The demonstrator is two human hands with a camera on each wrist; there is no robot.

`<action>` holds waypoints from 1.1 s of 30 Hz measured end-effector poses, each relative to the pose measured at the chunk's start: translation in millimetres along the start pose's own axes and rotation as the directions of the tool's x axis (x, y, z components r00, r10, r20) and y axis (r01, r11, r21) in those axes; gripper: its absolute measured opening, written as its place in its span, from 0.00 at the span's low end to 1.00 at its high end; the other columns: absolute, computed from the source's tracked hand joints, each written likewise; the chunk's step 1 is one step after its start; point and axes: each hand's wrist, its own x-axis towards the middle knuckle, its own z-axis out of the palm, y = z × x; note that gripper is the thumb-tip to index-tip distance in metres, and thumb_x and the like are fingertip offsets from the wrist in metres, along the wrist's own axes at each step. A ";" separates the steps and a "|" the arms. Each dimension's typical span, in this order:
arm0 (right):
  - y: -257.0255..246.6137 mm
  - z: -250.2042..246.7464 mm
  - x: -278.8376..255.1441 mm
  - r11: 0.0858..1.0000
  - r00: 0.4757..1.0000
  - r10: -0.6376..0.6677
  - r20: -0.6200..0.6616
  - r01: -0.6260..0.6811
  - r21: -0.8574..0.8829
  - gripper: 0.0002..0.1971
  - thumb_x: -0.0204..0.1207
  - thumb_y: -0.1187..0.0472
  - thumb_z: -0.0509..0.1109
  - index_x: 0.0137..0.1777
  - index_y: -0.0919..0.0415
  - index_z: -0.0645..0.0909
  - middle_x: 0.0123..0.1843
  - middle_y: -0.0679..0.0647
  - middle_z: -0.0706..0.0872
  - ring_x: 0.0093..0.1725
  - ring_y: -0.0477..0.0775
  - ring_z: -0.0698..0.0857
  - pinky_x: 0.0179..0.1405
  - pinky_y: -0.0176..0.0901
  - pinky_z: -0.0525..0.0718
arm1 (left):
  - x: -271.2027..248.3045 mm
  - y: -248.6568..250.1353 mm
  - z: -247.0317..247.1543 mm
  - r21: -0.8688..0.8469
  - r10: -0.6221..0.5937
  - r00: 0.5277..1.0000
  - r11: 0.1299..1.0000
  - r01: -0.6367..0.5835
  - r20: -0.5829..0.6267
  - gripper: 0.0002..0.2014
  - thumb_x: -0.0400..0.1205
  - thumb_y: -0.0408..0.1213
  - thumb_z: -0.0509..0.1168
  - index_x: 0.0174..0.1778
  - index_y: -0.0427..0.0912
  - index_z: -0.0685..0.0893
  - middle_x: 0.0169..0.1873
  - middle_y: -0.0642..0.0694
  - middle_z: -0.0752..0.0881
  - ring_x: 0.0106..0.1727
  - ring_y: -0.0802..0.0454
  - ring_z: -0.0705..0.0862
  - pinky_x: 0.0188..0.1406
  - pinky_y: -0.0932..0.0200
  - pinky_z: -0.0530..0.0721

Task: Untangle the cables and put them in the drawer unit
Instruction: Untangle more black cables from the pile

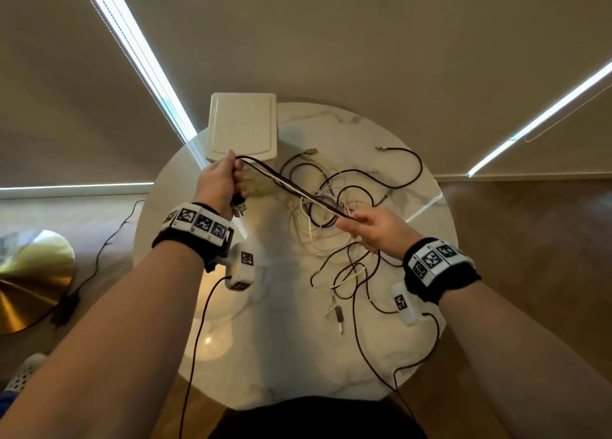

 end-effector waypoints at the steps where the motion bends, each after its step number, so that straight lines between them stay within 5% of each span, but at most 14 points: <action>1: 1.1 -6.3 -0.5 1.000 1.000 0.004 0.003 -0.004 0.013 0.33 0.72 0.24 0.68 0.40 0.58 0.83 0.25 0.47 0.68 0.24 0.50 0.67 0.26 0.41 0.70 | 1.9 -1.1 -1.3 -0.006 0.003 1.000 1.000 -0.003 -0.027 0.21 0.94 0.46 0.58 0.34 0.45 0.77 0.21 0.54 0.72 0.17 0.59 0.69 0.16 0.64 0.72; 6: -8.5 -29.0 2.8 1.000 0.999 -0.013 -0.031 0.012 -0.008 0.23 0.85 0.38 0.63 0.40 0.55 0.86 0.25 0.46 0.67 0.23 0.50 0.64 0.24 0.43 0.65 | 11.1 -12.1 -5.0 0.032 0.032 0.990 0.999 -0.027 -0.138 0.21 0.92 0.51 0.60 0.35 0.46 0.80 0.21 0.55 0.75 0.18 0.58 0.71 0.18 0.61 0.75; 10: -39.4 -24.5 9.9 0.963 0.982 0.028 -0.184 0.024 0.269 0.18 0.91 0.49 0.58 0.41 0.56 0.75 0.25 0.43 0.65 0.23 0.46 0.62 0.25 0.43 0.69 | -0.1 -21.5 13.0 0.072 -0.026 0.987 0.997 0.038 -0.161 0.21 0.92 0.58 0.56 0.42 0.47 0.78 0.29 0.50 0.81 0.19 0.57 0.72 0.18 0.63 0.72; 14: -59.9 9.0 20.8 0.953 0.969 0.036 -0.246 0.041 0.301 0.18 0.93 0.50 0.53 0.43 0.55 0.75 0.27 0.45 0.67 0.22 0.46 0.64 0.21 0.41 0.67 | -26.5 -35.2 47.4 0.179 -0.099 0.982 0.981 0.069 0.163 0.26 0.83 0.65 0.65 0.61 0.44 0.78 0.50 0.43 0.95 0.23 0.55 0.74 0.23 0.62 0.74; 16: -61.2 27.7 23.4 0.988 0.978 -0.026 -0.206 0.057 0.145 0.18 0.92 0.48 0.54 0.42 0.52 0.77 0.28 0.46 0.70 0.23 0.46 0.68 0.24 0.43 0.69 | -33.1 -40.4 60.9 0.188 -0.113 0.939 0.981 0.052 0.326 0.30 0.75 0.63 0.75 0.54 0.38 0.78 0.44 0.45 0.94 0.26 0.55 0.73 0.28 0.62 0.75; 18: -62.0 39.4 22.7 0.997 0.986 -0.061 -0.156 0.068 0.042 0.18 0.92 0.49 0.54 0.44 0.53 0.78 0.31 0.47 0.74 0.26 0.46 0.71 0.27 0.46 0.72 | -33.8 -40.8 68.7 0.184 -0.070 0.906 0.983 -0.009 0.417 0.25 0.78 0.53 0.78 0.52 0.34 0.79 0.35 0.46 0.89 0.28 0.53 0.77 0.26 0.63 0.77; 20: -61.8 43.7 20.9 0.994 0.991 -0.057 -0.119 0.068 0.088 0.17 0.92 0.50 0.55 0.44 0.55 0.77 0.29 0.47 0.73 0.25 0.45 0.70 0.26 0.45 0.71 | -29.8 -38.2 71.7 0.168 -0.015 0.923 0.984 -0.054 0.383 0.10 0.87 0.37 0.71 0.46 0.38 0.77 0.38 0.43 0.93 0.29 0.50 0.84 0.22 0.61 0.80; 21: -61.6 43.6 18.9 0.990 0.994 -0.061 -0.094 0.072 0.119 0.17 0.91 0.49 0.57 0.43 0.56 0.77 0.28 0.46 0.73 0.24 0.45 0.70 0.26 0.44 0.71 | -27.8 -34.8 71.8 0.178 0.018 0.942 0.981 -0.082 0.336 0.11 0.89 0.33 0.67 0.43 0.43 0.73 0.38 0.43 0.93 0.28 0.49 0.84 0.21 0.59 0.80; 25: -45.2 38.5 2.6 0.998 0.998 -0.056 0.013 0.056 0.031 0.19 0.90 0.47 0.61 0.46 0.61 0.79 0.27 0.44 0.75 0.23 0.44 0.75 0.28 0.38 0.79 | -10.2 -5.8 62.5 0.164 0.201 0.977 0.964 -0.210 0.073 0.11 0.90 0.36 0.66 0.45 0.47 0.72 0.31 0.52 0.89 0.27 0.54 0.82 0.25 0.57 0.80; 27: -19.7 41.2 -8.1 0.992 0.999 -0.018 0.046 0.024 -0.123 0.18 0.90 0.45 0.60 0.43 0.54 0.78 0.27 0.44 0.76 0.23 0.41 0.75 0.29 0.37 0.78 | 5.2 14.0 51.1 0.155 0.281 0.958 0.951 -0.269 -0.060 0.11 0.90 0.38 0.65 0.44 0.48 0.72 0.31 0.54 0.88 0.26 0.56 0.80 0.24 0.56 0.79; 33: 35.2 64.4 -19.7 0.955 0.974 0.170 0.147 -0.126 -0.270 0.19 0.89 0.42 0.58 0.43 0.53 0.75 0.30 0.49 0.80 0.25 0.44 0.81 0.40 0.45 0.83 | 18.9 10.6 42.4 0.206 0.367 0.920 0.919 -0.336 -0.137 0.15 0.91 0.34 0.61 0.40 0.48 0.66 0.33 0.51 0.84 0.25 0.60 0.79 0.24 0.60 0.77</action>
